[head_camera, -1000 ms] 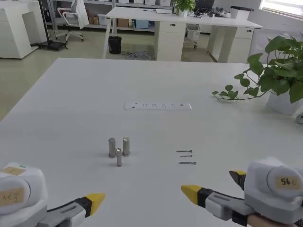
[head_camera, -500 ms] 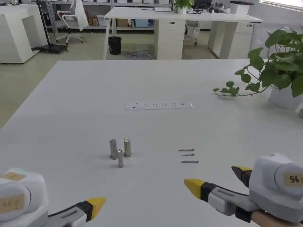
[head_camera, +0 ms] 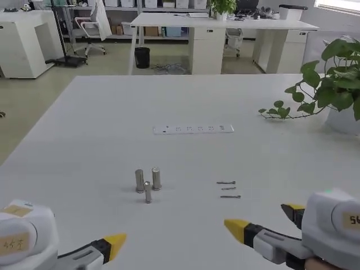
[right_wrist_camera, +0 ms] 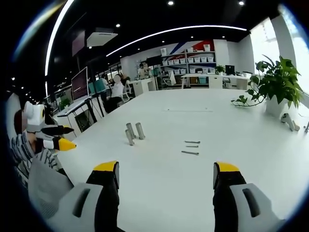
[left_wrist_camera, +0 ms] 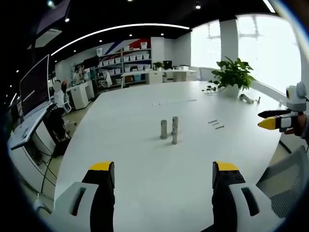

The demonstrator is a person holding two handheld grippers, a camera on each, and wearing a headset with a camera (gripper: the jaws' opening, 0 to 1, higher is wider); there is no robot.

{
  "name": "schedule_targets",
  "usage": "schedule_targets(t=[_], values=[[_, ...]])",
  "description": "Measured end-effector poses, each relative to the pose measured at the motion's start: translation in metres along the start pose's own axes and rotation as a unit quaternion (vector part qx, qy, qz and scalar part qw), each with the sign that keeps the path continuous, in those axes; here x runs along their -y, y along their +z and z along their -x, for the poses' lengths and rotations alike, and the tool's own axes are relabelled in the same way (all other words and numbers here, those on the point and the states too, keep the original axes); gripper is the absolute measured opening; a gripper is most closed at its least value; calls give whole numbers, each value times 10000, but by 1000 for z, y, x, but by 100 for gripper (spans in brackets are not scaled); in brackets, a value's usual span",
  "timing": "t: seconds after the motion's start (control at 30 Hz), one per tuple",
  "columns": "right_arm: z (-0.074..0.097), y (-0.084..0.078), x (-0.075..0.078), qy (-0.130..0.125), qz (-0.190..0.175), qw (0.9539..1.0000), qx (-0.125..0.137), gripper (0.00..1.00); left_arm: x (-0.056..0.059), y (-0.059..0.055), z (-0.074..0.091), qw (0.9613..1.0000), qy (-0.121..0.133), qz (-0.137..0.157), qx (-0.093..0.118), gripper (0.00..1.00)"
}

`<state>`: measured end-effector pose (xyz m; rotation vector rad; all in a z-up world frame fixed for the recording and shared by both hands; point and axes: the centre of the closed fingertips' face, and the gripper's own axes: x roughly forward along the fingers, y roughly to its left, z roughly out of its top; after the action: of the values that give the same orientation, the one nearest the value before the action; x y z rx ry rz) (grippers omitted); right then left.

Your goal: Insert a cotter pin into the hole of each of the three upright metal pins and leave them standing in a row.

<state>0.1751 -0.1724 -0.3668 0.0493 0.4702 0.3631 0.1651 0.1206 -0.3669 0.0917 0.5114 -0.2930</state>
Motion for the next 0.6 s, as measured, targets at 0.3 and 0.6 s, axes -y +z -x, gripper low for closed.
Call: schedule_targets(t=[0.3,0.6], values=[[0,-1,-3,20,77,10000,-31,78,5,-2,-4,10000,-93,-7,22,80],[-5,-1,-3,48,233,9997,-31,79,4,-1,-9,9999,-126,-21,70,77]])
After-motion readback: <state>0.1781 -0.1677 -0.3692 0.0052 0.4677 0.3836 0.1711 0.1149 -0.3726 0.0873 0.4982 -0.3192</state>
